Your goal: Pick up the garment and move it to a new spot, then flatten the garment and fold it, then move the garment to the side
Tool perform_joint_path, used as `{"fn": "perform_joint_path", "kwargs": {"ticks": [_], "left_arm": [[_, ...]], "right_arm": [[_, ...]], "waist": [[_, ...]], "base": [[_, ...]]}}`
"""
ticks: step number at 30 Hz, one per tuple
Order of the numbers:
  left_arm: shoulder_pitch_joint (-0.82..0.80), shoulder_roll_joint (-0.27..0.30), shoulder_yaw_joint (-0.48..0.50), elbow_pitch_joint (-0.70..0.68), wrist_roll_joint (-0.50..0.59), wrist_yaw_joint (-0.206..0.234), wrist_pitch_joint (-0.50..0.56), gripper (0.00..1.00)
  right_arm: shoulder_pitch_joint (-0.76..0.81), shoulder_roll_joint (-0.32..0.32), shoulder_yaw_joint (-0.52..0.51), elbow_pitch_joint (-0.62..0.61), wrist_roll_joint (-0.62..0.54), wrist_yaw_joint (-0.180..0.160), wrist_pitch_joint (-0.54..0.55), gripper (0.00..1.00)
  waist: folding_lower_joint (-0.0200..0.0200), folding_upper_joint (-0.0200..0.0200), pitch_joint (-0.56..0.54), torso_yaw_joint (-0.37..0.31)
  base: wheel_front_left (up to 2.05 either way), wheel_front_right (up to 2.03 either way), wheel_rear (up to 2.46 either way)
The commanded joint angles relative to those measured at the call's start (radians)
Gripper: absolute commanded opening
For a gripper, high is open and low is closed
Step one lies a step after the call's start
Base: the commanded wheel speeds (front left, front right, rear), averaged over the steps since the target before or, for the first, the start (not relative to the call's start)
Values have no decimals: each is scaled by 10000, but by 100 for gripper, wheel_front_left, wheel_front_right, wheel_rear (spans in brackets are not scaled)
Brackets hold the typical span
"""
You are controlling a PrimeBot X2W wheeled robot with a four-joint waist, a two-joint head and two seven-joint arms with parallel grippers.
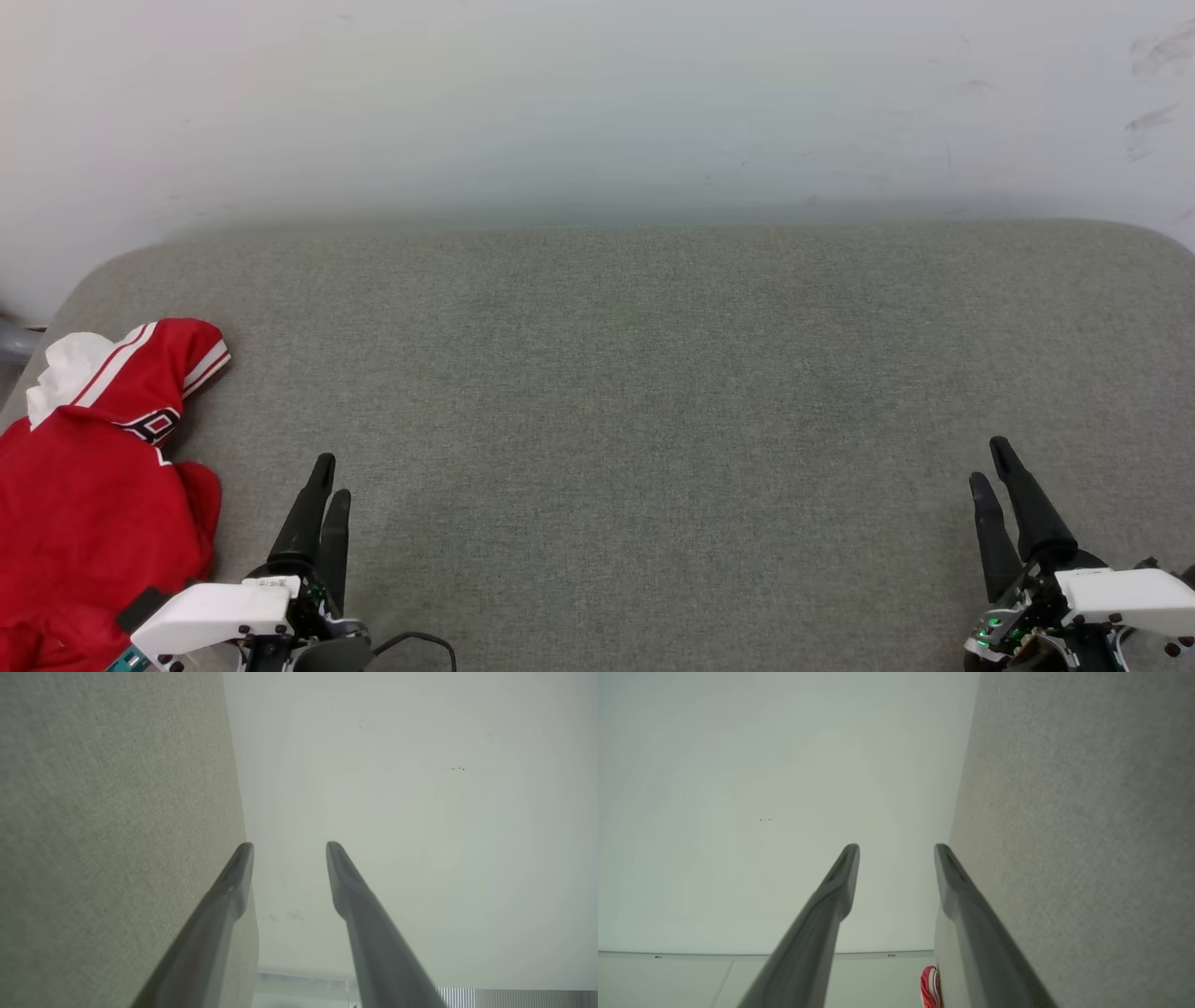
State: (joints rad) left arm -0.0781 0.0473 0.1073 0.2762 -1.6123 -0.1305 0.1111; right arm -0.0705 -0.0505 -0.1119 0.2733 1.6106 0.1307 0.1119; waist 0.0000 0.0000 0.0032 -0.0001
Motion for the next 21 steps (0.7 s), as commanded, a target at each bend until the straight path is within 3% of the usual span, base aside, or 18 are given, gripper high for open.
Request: {"fn": "perform_joint_path", "kwargs": {"ticks": [1,21], "left_arm": [[-160,8,-68,-208,-2,-2,-53,100],[-49,16,-1114,-1449,297,-4,-1023,100]], "right_arm": [[-166,-4,40,-207,-17,0,-64,100],[105,-27,686,-1490,-163,0,-961,100]], "waist": [[0,0,1,-1],[0,0,-22,15]], "base": [[0,0,0],[0,0,0]]}}
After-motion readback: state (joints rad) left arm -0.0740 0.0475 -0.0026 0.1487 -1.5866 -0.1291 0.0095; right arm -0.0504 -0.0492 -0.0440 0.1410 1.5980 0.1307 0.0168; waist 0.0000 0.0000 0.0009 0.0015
